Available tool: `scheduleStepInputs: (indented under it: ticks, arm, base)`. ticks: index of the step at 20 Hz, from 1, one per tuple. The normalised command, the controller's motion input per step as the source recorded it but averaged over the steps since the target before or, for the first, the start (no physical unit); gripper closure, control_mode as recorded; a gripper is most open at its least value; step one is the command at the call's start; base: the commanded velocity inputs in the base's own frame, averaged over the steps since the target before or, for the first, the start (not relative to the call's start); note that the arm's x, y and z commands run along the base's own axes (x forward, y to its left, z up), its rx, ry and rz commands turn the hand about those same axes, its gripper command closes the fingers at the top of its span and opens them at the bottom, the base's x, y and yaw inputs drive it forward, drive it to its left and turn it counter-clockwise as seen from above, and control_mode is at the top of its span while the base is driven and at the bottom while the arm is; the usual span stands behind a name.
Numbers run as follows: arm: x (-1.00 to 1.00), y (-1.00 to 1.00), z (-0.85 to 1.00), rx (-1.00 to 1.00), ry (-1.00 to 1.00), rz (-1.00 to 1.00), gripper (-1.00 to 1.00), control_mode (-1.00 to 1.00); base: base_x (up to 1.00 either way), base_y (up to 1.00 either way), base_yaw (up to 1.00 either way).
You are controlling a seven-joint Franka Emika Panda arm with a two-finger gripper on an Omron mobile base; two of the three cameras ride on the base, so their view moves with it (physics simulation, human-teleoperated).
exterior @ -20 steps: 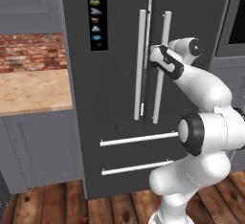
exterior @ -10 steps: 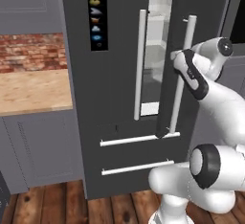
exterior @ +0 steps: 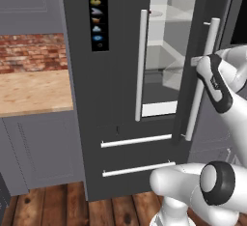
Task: Retrieve the chicken drumstick from the fridge and place it on the saucepan with marinade on the stove.
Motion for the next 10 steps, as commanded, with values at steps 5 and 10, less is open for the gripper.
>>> scheduleStepInputs:
  ticks: [5, 10]
  arm:
    - [-0.08, -0.27, -0.12, 0.00, -0.13, 0.00, 1.00, -1.00]
    - [0.00, -0.31, 0.00, 0.00, -0.02, 0.00, 1.00, -1.00]
  base:
    - [0.00, 0.00, 0.00]
    - [0.00, 0.00, 0.00]
